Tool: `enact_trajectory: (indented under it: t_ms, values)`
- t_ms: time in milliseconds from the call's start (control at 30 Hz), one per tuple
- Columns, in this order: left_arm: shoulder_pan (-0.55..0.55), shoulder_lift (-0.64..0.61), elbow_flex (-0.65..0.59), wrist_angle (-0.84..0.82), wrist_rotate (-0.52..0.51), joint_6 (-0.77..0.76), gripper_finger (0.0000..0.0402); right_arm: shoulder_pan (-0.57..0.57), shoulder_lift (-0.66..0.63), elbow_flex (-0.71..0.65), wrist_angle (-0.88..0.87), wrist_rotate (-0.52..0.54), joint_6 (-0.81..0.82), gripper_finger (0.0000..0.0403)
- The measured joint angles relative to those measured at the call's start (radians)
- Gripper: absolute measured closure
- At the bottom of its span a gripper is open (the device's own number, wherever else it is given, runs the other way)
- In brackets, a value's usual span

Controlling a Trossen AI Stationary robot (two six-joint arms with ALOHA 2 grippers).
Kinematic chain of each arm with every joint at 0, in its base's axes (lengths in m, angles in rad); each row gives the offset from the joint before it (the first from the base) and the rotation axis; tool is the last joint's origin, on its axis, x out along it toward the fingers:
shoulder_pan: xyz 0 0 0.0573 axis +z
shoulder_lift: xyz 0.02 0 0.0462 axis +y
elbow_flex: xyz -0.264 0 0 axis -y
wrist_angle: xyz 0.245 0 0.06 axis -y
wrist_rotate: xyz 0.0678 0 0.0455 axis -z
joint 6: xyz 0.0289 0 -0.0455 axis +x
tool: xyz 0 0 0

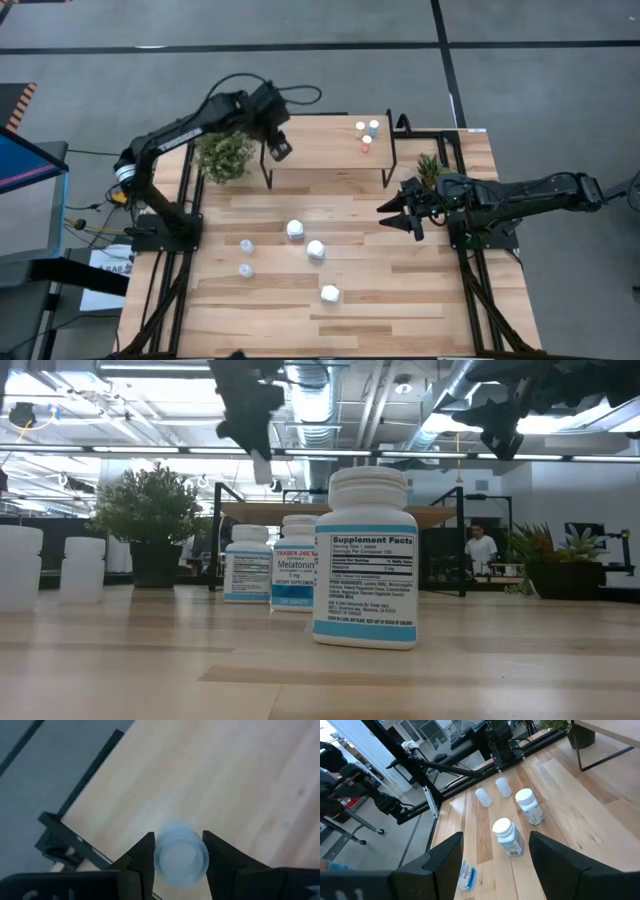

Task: Pick and place medicine bottles onto shelf by color
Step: Put the white pill bottle on the shelf

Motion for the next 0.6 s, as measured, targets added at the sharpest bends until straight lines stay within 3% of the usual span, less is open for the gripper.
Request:
enact_trajectory:
  t_ms: [333, 600]
  values:
    - [0.083, 0.212, 0.231, -0.143, 0.013, 0.109, 0.0296, 0.0, 0.0, 0.0, -0.005, 0.0, 0.0, 0.0154]
    - [0.09, 0.234, 0.241, -0.165, 0.068, 0.253, 0.0296, 0.001, 0.0, 0.0, -0.005, 0.0, 0.0, 0.0154]
